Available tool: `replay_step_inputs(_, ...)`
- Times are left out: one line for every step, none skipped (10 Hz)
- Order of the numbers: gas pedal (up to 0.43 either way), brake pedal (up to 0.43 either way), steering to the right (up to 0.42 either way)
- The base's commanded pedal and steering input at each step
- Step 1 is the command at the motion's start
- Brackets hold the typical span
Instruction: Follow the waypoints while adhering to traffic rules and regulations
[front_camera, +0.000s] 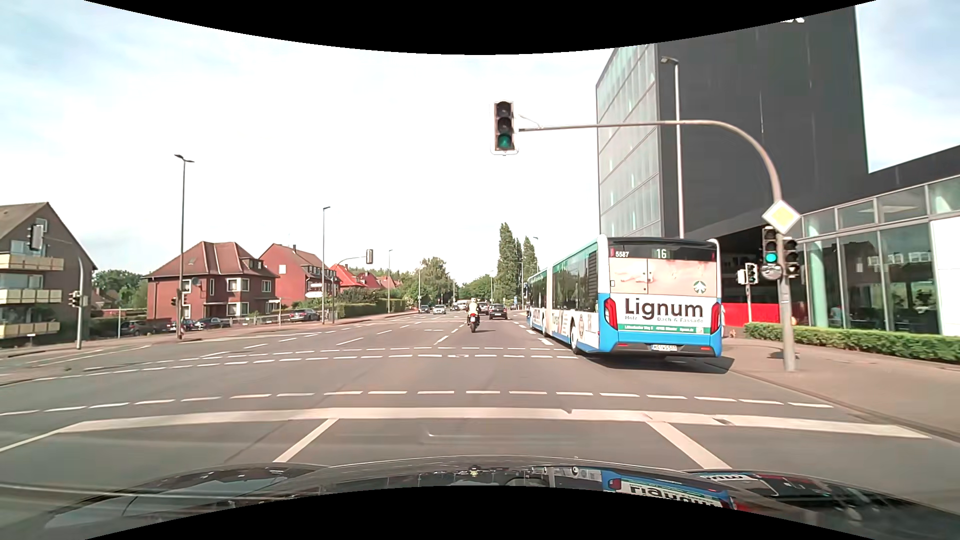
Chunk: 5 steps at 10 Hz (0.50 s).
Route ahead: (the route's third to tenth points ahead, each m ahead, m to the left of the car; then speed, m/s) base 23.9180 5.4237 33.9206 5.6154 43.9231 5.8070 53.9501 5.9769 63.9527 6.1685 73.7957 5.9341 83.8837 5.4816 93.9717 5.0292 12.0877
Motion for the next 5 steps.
replay_step_inputs(0.177,0.0,0.0)
replay_step_inputs(0.169,0.0,0.0)
replay_step_inputs(0.169,0.0,0.0)
replay_step_inputs(0.157,0.0,0.0)
replay_step_inputs(0.15,0.0,0.0)
